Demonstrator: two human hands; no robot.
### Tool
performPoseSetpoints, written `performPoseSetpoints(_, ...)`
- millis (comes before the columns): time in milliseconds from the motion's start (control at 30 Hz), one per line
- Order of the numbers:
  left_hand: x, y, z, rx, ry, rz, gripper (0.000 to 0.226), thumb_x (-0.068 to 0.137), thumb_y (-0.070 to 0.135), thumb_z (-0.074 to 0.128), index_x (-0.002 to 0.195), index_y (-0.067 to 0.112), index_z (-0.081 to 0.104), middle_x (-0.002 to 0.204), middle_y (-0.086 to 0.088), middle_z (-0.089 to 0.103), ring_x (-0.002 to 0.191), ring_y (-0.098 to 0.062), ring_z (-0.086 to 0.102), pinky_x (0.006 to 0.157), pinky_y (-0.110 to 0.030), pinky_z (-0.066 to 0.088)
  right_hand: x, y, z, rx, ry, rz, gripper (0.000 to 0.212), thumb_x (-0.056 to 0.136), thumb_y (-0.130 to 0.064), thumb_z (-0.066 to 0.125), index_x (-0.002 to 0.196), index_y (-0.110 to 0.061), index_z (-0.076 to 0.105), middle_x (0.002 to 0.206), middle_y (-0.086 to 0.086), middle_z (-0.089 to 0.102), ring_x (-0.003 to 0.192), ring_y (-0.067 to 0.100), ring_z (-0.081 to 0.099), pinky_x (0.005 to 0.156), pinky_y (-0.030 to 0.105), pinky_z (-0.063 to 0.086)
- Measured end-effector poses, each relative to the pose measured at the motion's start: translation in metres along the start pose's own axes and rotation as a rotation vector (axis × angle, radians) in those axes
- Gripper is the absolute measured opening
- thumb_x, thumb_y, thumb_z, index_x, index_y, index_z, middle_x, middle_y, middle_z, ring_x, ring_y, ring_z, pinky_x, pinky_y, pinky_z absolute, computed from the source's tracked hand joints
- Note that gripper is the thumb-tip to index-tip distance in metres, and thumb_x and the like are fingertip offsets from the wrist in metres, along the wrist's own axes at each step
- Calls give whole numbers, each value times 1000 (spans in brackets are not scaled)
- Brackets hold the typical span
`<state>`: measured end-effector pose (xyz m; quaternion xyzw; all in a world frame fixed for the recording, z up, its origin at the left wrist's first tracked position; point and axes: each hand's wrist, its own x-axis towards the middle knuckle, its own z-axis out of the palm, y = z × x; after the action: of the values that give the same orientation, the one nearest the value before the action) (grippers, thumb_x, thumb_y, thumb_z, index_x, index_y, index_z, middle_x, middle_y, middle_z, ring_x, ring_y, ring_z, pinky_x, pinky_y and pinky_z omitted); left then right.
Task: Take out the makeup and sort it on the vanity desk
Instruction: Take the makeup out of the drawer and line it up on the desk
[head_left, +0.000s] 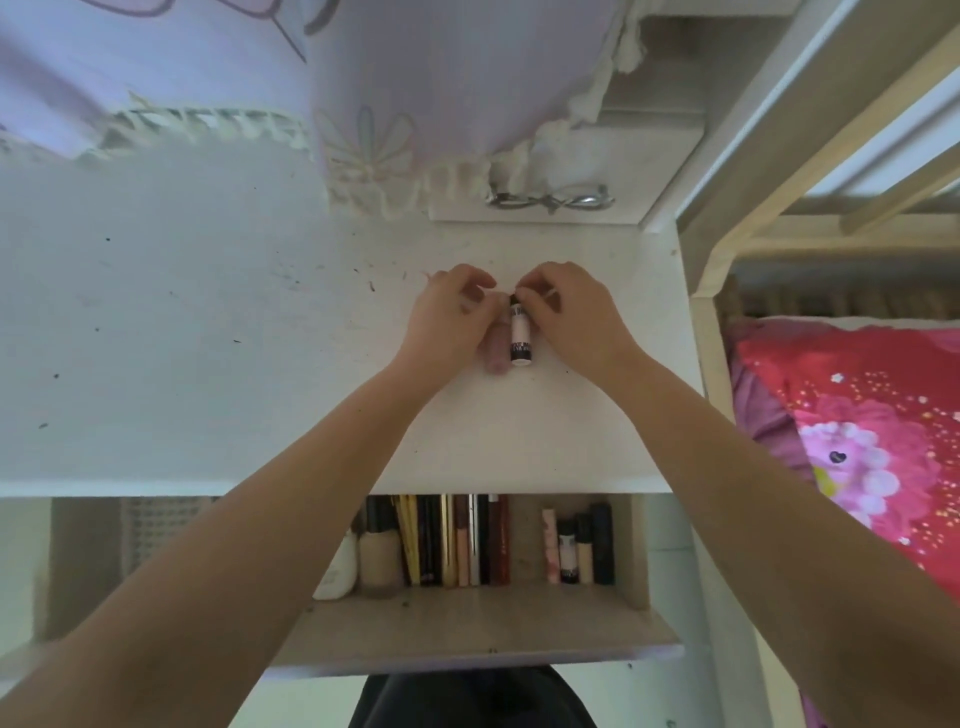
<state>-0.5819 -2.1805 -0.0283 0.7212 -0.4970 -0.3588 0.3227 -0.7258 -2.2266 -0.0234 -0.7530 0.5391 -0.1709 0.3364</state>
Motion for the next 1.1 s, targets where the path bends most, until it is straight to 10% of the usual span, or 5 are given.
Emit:
performPoseSetpoints(200,-77,-6,-7,1,162,104,7,92,25,51,99,25,52,90,10,53,70,4,50,62,-7,39,-69,8,-17,162,72,54,20,97,-19,48,115,-17,55,107,2,56,76,8,61,68,18,52)
performPoseSetpoints(333,-182,-45,15,43,-128,112,9,89,35,42,88,41,49,70,16,54,63,3,53,53,-9,39,-169,27,-1,203,-76,-25,16,96,-13,47,99,-27,56,82,-4,61,69,4,59,63,8,46)
performPoseSetpoints(467,-203,-84,58,378,-391,46,37,94,21,44,131,22,48,116,1,55,105,-15,55,79,-17,40,-209,59,42,-188,-516,31,31,99,-19,40,128,-13,51,126,5,55,106,21,59,91,27,46)
performPoseSetpoints(767,-152,-93,112,884,-282,-56,59,95,14,40,148,9,15,145,-20,31,124,-35,44,78,-41,49,-181,81,84,-462,-569,95,39,83,-1,62,120,-3,49,123,18,48,85,33,61,75,37,53)
performPoseSetpoints(1100,-179,-87,95,508,-153,5,45,95,17,47,137,13,31,111,-12,57,81,-25,60,58,-29,39,-200,67,71,-369,-433,-41,18,95,-11,47,113,-11,43,99,11,63,81,26,62,64,33,49)
